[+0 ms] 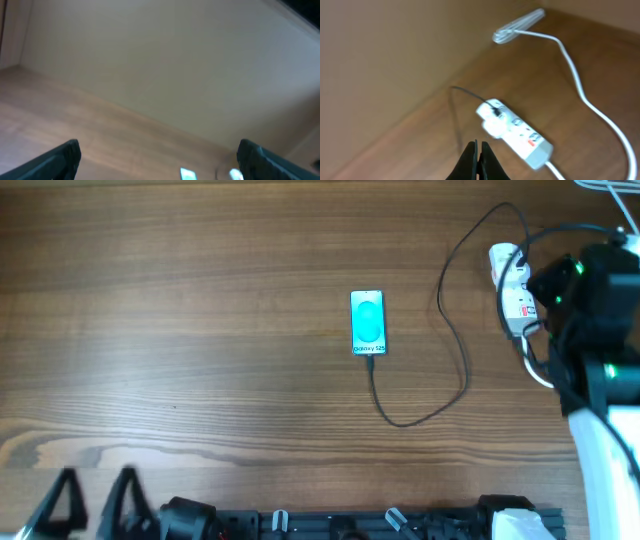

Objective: Plug charger to phone and switch on socket

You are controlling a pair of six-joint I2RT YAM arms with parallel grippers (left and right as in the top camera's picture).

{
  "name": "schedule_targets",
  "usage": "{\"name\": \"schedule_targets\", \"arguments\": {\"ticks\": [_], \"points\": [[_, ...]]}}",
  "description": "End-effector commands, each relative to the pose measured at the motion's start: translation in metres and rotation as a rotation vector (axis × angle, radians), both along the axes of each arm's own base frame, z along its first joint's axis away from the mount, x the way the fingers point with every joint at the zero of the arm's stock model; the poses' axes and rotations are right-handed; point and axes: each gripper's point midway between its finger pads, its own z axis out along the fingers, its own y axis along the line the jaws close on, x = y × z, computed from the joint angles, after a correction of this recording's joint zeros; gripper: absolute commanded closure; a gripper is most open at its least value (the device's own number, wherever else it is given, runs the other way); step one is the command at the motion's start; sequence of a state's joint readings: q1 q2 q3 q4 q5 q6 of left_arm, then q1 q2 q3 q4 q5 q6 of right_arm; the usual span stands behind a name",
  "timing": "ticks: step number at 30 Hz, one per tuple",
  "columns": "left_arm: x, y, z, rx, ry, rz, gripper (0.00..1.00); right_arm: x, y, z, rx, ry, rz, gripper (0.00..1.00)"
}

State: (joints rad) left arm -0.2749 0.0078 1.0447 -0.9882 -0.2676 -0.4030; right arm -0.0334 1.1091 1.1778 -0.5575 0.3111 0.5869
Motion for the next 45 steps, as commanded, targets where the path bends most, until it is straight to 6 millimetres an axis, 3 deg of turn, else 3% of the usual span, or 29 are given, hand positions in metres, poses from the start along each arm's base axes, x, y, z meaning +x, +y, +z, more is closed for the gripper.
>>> {"name": "schedule_targets", "arguments": {"ticks": [1, 5, 8, 12, 17, 26, 30, 32, 33, 34, 35, 36, 37, 38, 45], "points": [[0.045, -0.011, -0.021, 0.0, 0.006, 0.008, 0.0, -0.015, 0.024, 0.023, 0.062, -0.081, 0.111, 0.96], [0.091, -0.024, -0.025, -0.026, -0.127, 0.008, 0.0, -0.035, 0.027, 0.031, 0.069, -0.094, 0.126, 0.95], [0.126, -0.038, -0.062, 0.038, -0.157, -0.003, 0.0, -0.043, 0.032, 0.022, 0.085, -0.048, 0.149, 0.96], [0.147, -0.054, -0.109, 0.111, -0.125, -0.053, 0.0, -0.046, 0.045, 0.013, 0.11, -0.009, 0.221, 0.96], [0.16, -0.057, -0.159, 0.138, -0.032, -0.06, 0.0, -0.049, 0.062, 0.018, 0.133, -0.023, 0.323, 0.96], [0.165, -0.059, -0.204, 0.166, 0.081, -0.067, 0.0, -0.082, 0.068, 0.036, 0.122, -0.079, 0.357, 0.96], [0.165, -0.061, -0.21, 0.172, 0.105, -0.08, 0.0, -0.096, 0.068, 0.04, 0.119, -0.095, 0.357, 0.94], [0.165, -0.061, -0.21, 0.173, 0.107, -0.081, 0.0, -0.103, 0.068, 0.039, 0.121, -0.088, 0.357, 0.86], [0.165, -0.061, -0.21, 0.173, 0.107, -0.081, 0.0, -0.107, 0.069, 0.037, 0.127, -0.081, 0.358, 0.63], [0.165, -0.061, -0.21, 0.172, 0.107, -0.081, 0.0, -0.111, 0.071, 0.036, 0.129, -0.074, 0.373, 0.49], [0.165, -0.061, -0.21, 0.173, 0.107, -0.081, 0.0, -0.116, 0.072, 0.034, 0.124, -0.068, 0.383, 0.45], [0.165, -0.061, -0.21, 0.172, 0.107, -0.081, 0.0, -0.123, 0.074, 0.033, 0.109, -0.062, 0.398, 0.31], [0.165, -0.061, -0.21, 0.173, 0.107, -0.081, 0.0, -0.138, 0.075, 0.033, 0.079, -0.054, 0.415, 0.05], [0.165, -0.061, -0.21, 0.173, 0.107, -0.081, 0.0, -0.148, 0.075, 0.033, 0.063, -0.056, 0.422, 0.01], [0.165, -0.061, -0.21, 0.173, 0.107, -0.081, 0.0, -0.218, 0.074, 0.059, -0.007, -0.249, 0.42, 0.01]]}}
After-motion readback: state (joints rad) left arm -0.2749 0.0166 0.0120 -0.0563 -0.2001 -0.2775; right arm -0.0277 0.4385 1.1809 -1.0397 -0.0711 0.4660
